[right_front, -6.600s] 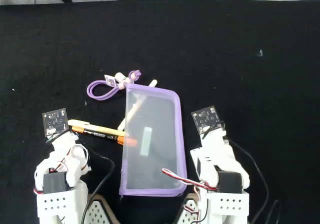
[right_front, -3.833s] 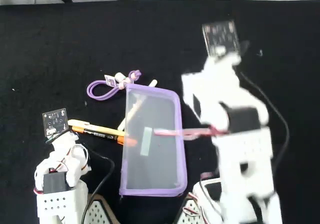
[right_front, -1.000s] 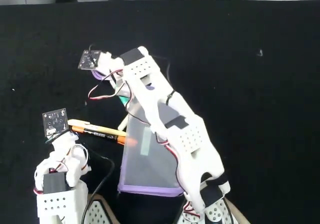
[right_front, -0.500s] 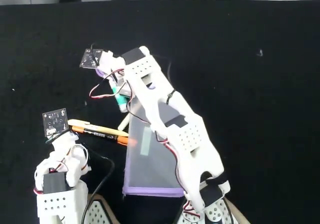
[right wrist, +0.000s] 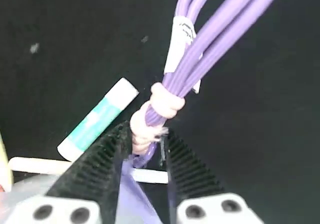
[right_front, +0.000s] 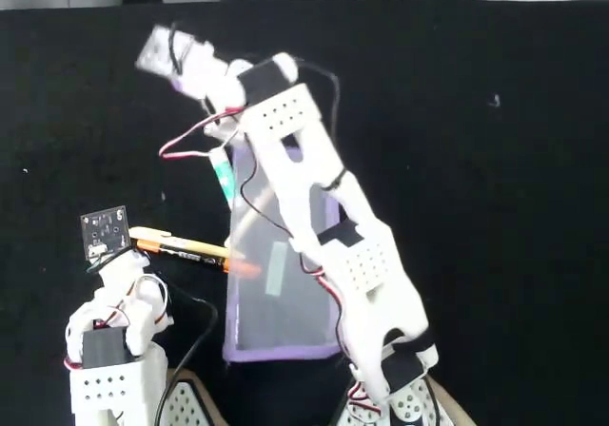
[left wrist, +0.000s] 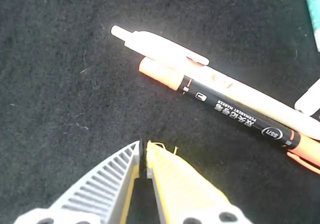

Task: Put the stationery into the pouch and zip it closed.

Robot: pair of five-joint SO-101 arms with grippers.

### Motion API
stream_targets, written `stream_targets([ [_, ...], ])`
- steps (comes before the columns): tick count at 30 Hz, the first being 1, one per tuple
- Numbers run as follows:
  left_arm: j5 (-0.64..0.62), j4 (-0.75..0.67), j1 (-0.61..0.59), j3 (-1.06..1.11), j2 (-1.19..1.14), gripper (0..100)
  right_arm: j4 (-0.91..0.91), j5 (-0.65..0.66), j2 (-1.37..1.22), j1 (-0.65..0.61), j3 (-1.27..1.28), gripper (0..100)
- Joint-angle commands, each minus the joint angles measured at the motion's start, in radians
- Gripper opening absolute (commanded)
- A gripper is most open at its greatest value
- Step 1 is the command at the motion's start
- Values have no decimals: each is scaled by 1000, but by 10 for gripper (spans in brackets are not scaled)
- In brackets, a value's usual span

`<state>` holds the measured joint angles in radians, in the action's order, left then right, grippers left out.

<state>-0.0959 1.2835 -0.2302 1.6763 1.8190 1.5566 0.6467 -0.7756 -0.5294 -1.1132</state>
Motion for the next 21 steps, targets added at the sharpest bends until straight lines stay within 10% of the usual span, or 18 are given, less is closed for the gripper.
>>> stream_targets([
  [1, -9, -9, -1, 22, 2, 30, 135, -17, 102, 23, -292, 11],
  [21, -9, -9, 151, 22, 2, 30, 207, -175, 334, 54, -556, 11],
])
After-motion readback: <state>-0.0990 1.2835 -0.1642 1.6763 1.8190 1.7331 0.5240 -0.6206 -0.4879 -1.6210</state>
